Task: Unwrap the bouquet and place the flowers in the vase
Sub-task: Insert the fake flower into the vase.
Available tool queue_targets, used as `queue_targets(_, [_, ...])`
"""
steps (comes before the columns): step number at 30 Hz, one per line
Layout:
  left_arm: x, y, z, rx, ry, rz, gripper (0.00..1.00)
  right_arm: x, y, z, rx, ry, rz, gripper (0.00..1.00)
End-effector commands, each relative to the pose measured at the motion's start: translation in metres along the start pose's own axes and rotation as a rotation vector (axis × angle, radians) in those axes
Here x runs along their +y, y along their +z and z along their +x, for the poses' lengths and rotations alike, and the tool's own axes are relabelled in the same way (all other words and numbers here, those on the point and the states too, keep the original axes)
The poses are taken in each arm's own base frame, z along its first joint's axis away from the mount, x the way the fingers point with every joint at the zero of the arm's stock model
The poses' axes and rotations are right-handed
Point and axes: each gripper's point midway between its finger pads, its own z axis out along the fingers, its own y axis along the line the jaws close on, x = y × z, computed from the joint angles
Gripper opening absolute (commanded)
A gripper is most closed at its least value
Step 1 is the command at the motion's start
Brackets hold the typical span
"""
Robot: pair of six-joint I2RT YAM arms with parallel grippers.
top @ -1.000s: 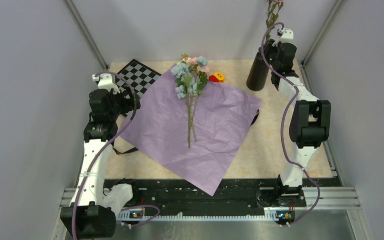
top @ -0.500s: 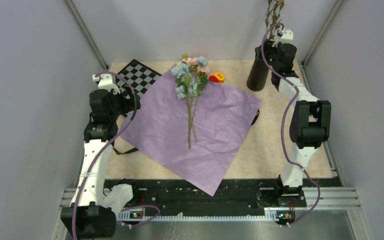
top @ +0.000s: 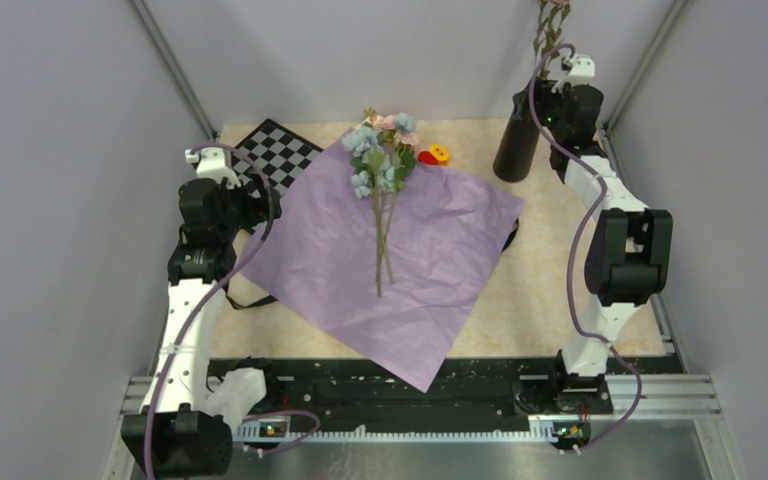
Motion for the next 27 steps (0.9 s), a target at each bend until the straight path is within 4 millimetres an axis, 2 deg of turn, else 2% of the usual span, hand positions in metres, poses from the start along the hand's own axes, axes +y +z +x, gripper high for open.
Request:
queue_targets(1, [-0.001, -0.002, -0.01, -0.038, -0.006, 0.005, 0.99, -0.005, -0.024, -0.05, -0.093, -0.041, 0.009, 0.78])
queue_targets(6, [0.0, -0.003, -0.011, -0.042, -0.007, 0.0, 0.99, -0.008, -0.035, -0.052, -0.083, -0.063, 0.031, 0.79])
queue_targets(11, [0.006, -0.002, -0.009, -0.034, -0.003, -0.031, 0.99, 0.001, -0.051, -0.059, -0.077, -0.077, 0.0, 0.79])
queue_targets(18, [0.005, 0.003, -0.002, -0.011, -0.019, -0.025, 0.99, 0.017, -0.091, -0.067, -0.087, -0.042, -0.035, 0.79])
queue_targets(23, [-0.007, 0.012, 0.01, 0.037, -0.03, 0.051, 0.99, 0.027, -0.124, -0.068, -0.065, -0.009, -0.048, 0.78])
queue_targets(27, [-0.022, 0.021, 0.022, 0.083, -0.109, 0.126, 0.99, 0.037, -0.15, -0.061, -0.028, 0.02, -0.073, 0.77])
